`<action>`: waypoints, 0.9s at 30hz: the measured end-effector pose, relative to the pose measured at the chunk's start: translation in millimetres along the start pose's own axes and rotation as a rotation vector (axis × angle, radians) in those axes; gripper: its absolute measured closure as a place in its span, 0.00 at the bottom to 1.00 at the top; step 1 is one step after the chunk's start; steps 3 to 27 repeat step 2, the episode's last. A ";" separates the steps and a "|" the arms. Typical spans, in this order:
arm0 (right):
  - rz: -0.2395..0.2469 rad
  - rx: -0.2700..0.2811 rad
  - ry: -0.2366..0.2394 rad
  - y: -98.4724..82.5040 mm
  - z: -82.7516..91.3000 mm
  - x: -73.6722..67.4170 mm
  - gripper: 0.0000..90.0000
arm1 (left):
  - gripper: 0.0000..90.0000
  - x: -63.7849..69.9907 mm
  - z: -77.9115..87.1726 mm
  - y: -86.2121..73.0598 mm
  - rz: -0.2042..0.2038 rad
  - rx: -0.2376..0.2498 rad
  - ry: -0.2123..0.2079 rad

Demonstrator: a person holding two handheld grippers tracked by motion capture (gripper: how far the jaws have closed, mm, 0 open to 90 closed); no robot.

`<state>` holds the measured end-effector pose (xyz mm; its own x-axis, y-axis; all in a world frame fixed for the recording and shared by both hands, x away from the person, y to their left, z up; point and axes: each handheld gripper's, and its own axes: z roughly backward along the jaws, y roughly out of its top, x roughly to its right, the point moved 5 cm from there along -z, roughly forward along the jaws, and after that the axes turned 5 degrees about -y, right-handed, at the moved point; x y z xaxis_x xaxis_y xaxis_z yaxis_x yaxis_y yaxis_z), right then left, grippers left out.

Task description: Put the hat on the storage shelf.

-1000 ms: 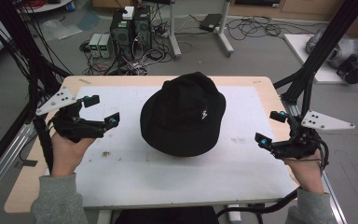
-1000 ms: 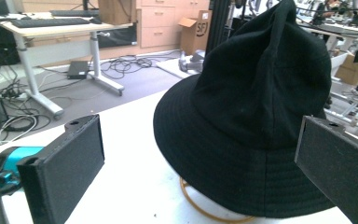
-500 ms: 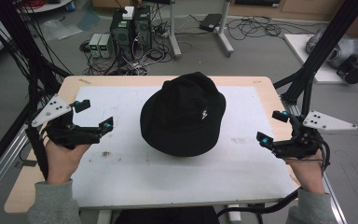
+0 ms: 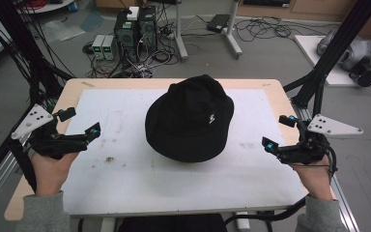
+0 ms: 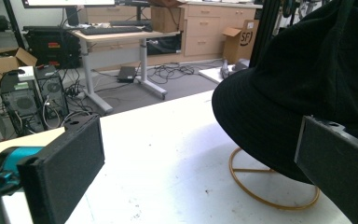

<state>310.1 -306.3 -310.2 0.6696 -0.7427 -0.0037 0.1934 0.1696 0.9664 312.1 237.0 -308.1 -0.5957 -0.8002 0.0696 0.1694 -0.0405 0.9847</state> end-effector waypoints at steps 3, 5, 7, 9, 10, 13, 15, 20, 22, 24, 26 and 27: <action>0.001 0.001 0.003 -0.2 -0.5 -0.2 0.01 | 0.02 1.4 -1.5 -0.3 -0.005 -0.004 0.008; 0.001 0.001 0.003 -0.2 -0.5 -0.2 0.01 | 0.02 1.4 -1.5 -0.3 -0.005 -0.004 0.008; 0.001 0.001 0.003 -0.2 -0.5 -0.2 0.01 | 0.02 1.4 -1.5 -0.3 -0.005 -0.004 0.008; 0.001 0.001 0.003 -0.2 -0.5 -0.2 0.01 | 0.02 1.4 -1.5 -0.3 -0.005 -0.004 0.008; 0.001 0.001 0.003 -0.2 -0.5 -0.2 0.01 | 0.02 1.4 -1.5 -0.3 -0.005 -0.004 0.008; 0.001 0.001 0.003 -0.2 -0.5 -0.2 0.01 | 0.02 1.4 -1.5 -0.3 -0.005 -0.004 0.008; 0.001 0.001 0.003 -0.2 -0.5 -0.2 0.01 | 0.02 1.4 -1.5 -0.3 -0.005 -0.004 0.008; 0.001 0.001 0.003 -0.2 -0.5 -0.2 0.01 | 0.02 1.4 -1.5 -0.3 -0.005 -0.004 0.008; 0.001 0.001 0.003 -0.2 -0.5 -0.2 0.01 | 0.02 1.4 -1.5 -0.3 -0.005 -0.004 0.008; 0.001 0.001 0.003 -0.2 -0.5 -0.2 0.01 | 0.02 1.4 -1.5 -0.3 -0.005 -0.004 0.008; 0.001 0.001 0.003 -0.2 -0.5 -0.2 0.01 | 0.02 1.4 -1.5 -0.3 -0.005 -0.004 0.008; 0.001 0.001 0.003 -0.2 -0.5 -0.2 0.01 | 0.02 1.4 -1.5 -0.3 -0.005 -0.004 0.008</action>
